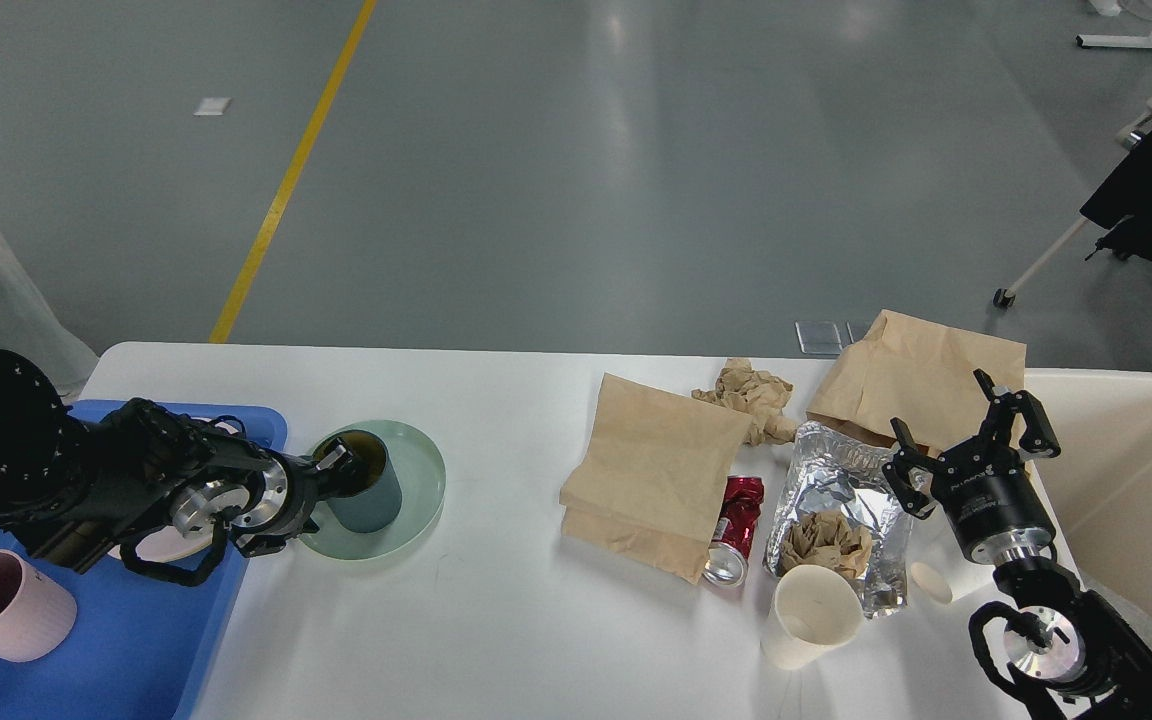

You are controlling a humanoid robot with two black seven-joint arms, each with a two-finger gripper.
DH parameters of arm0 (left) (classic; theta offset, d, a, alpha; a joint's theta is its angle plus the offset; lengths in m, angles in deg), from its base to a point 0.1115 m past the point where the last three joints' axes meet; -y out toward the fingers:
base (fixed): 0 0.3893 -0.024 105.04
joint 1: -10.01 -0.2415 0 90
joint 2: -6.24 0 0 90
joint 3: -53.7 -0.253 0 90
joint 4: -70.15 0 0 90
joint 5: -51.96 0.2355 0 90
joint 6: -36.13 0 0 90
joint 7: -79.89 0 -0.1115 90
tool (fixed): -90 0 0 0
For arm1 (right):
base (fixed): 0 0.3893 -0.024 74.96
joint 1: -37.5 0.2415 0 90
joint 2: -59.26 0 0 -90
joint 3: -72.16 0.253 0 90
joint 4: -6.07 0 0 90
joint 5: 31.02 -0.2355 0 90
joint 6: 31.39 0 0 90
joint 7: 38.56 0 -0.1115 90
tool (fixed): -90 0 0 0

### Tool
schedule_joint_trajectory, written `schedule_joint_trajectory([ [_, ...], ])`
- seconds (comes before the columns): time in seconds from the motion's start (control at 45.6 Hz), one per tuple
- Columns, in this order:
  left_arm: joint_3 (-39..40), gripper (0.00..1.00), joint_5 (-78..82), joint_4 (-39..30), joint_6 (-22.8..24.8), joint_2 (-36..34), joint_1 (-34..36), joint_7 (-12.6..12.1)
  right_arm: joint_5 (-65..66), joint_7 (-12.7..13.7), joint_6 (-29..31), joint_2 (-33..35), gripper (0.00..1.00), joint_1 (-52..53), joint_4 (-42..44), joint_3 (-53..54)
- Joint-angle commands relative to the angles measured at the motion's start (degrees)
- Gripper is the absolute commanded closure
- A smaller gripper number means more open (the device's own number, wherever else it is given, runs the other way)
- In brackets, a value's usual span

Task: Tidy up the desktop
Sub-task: 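Grasp the teal mug on the green saucer with the left gripper, then carry the teal mug onto the blue tray and release it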

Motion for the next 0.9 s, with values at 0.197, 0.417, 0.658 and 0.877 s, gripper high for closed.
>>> schedule_joint_trajectory([
  [0.197,0.3,0.73,-1.5,0.3,0.9,0.0,-0.1,-0.3,0.0,0.0,0.0,0.0,0.00,0.0,0.0,0.0],
  [0.417,0.8,0.94,-1.5,0.3,3.4,0.0,-0.2,-0.3,0.0,0.0,0.0,0.0,0.00,0.0,0.0,0.0],
  [0.658,0.8,1.00,-1.4,-0.2,5.8,-0.4,0.6,-0.3,0.0,0.0,0.0,0.0,0.00,0.0,0.0,0.0],
  [0.877,-1.1,1.00,-1.4,-5.6,7.2,-2.9,5.9,-0.6,0.0,0.0,0.0,0.0,0.00,0.0,0.0,0.0],
])
